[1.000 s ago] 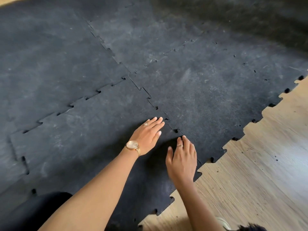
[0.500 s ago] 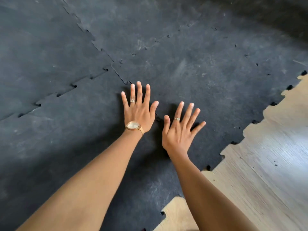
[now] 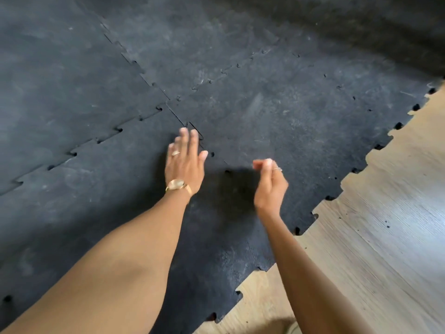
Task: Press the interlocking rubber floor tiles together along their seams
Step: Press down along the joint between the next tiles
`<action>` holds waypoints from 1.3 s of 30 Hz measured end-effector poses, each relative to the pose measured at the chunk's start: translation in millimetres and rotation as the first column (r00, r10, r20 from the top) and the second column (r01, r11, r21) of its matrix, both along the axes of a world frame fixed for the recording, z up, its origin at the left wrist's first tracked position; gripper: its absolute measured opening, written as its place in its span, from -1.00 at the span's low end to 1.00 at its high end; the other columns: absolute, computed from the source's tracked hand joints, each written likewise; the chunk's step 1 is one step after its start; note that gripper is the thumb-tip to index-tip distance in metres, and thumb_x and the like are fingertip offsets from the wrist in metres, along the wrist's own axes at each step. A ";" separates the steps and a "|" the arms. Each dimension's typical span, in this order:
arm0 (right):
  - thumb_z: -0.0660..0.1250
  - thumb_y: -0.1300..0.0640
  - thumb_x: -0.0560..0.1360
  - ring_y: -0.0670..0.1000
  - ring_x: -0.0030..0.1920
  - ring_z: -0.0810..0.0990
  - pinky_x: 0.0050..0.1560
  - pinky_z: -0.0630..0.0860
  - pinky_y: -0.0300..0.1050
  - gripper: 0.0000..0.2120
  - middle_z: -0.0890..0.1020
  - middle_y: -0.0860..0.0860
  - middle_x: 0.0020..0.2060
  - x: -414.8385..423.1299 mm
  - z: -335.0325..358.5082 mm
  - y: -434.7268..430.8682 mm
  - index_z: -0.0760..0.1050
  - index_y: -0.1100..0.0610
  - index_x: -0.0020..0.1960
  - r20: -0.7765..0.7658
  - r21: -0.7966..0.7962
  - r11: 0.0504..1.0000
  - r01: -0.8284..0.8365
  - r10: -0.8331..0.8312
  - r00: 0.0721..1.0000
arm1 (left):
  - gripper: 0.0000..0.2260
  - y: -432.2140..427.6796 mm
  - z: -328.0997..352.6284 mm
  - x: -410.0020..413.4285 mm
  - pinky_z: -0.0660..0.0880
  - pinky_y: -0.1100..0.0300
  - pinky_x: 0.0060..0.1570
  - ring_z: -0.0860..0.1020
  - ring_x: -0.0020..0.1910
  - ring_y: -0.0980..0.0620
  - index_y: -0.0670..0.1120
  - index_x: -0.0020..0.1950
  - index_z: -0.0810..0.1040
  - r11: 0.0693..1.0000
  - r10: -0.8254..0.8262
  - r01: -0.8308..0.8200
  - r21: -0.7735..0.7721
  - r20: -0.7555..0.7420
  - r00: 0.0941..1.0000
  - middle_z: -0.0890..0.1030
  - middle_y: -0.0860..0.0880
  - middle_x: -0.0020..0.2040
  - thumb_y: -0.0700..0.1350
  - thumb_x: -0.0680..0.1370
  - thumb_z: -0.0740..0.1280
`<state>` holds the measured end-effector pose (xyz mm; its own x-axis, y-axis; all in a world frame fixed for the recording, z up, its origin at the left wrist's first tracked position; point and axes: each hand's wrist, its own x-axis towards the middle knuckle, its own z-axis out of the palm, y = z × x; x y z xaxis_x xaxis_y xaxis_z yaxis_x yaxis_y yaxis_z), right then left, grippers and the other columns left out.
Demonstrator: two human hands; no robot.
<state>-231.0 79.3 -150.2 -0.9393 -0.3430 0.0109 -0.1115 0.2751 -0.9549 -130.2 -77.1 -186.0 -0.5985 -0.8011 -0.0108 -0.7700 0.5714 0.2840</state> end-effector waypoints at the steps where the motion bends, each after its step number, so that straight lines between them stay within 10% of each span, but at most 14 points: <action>1: 0.10 0.01 0.66 0.04 -0.35 0.60 -0.21 0.56 -0.01 -0.53 0.61 0.04 -0.40 -2.7 11.1 3.8 0.56 0.07 -0.34 0.111 -0.158 0.987 0.022 -0.005 0.994 | -0.42 5.9 -2.8 17.2 -0.02 -0.16 0.48 0.07 0.52 -0.23 -0.17 0.56 0.03 0.979 0.201 -0.201 -0.044 -0.006 0.980 0.03 -0.26 0.56 0.12 0.64 -0.02; 3: 0.13 -0.13 0.61 -0.02 -0.67 0.25 -0.58 0.23 -0.26 -0.41 0.31 -0.04 -0.66 -3.7 28.7 6.8 0.27 0.05 -0.56 0.272 -0.399 0.915 -0.065 0.186 0.944 | -0.37 16.4 -5.4 35.1 -0.12 -0.26 0.45 -0.01 0.53 -0.25 -0.19 0.56 0.02 0.881 0.472 -0.472 -0.013 0.035 0.881 0.02 -0.30 0.55 0.18 0.61 -0.06; 7: 0.17 -0.13 0.58 -0.11 -0.63 0.08 -0.50 0.07 -0.37 -0.39 0.15 -0.09 -0.67 15.0 22.2 -15.4 0.14 0.04 -0.59 0.323 -0.521 0.800 -0.297 0.508 0.799 | -0.38 13.3 -10.0 28.3 -0.19 -0.35 0.41 -0.09 0.54 -0.22 -0.13 0.57 -0.03 0.901 0.432 -0.433 -0.024 0.116 0.894 -0.02 -0.25 0.56 0.21 0.61 -0.11; 22: 0.24 0.02 0.53 -0.09 -0.53 0.06 -0.47 0.00 -0.23 -0.49 0.12 -0.06 -0.61 2.3 -20.3 -30.8 0.11 0.05 -0.50 0.311 -0.268 0.853 -0.448 0.517 0.797 | -0.38 13.1 -10.1 27.0 -0.12 -0.35 0.42 -0.02 0.54 -0.23 -0.11 0.57 -0.02 0.889 0.458 -0.455 -0.055 0.127 0.880 0.03 -0.25 0.56 0.20 0.60 -0.13; 30: 0.21 -0.01 0.59 -0.10 -0.62 0.08 -0.50 0.10 -0.35 -0.41 0.15 -0.10 -0.65 -9.0 22.3 -103.8 0.10 0.07 -0.56 0.162 -0.518 0.649 -0.557 0.714 0.681 | -0.37 10.9 -8.5 27.6 -0.10 -0.36 0.41 0.06 0.52 -0.25 -0.14 0.55 0.05 0.886 0.464 -0.462 -0.044 0.120 0.877 0.12 -0.28 0.53 0.20 0.58 -0.12; 34: 0.20 0.02 0.56 -0.06 -0.54 0.10 -0.46 0.04 -0.15 -0.39 0.20 -0.05 -0.59 -4.2 -16.9 -122.4 0.10 0.24 -0.57 0.217 -0.282 0.749 -0.599 0.659 0.721 | -0.39 11.1 -8.8 26.8 -0.06 -0.37 0.41 0.08 0.52 -0.26 -0.13 0.55 0.06 0.886 0.463 -0.458 -0.066 0.118 0.879 0.14 -0.26 0.53 0.19 0.59 -0.09; 39: 0.19 0.02 0.57 -0.09 -0.60 0.05 -0.52 0.04 -0.32 -0.43 0.13 -0.05 -0.63 -10.2 -9.0 -132.6 0.07 0.12 -0.54 0.307 -0.357 0.727 -0.586 0.684 0.662 | -0.39 11.8 -6.5 26.6 -0.07 -0.37 0.40 0.04 0.53 -0.26 -0.13 0.56 0.04 0.890 0.456 -0.451 -0.067 0.127 0.881 0.11 -0.27 0.54 0.18 0.59 -0.07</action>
<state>-241.2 -53.3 -159.2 -0.4260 -0.8912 -0.1560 0.2112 0.0697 -0.9750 -103.6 -65.3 -192.5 -0.1643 -0.9858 -0.0336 -0.9768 0.1578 0.1449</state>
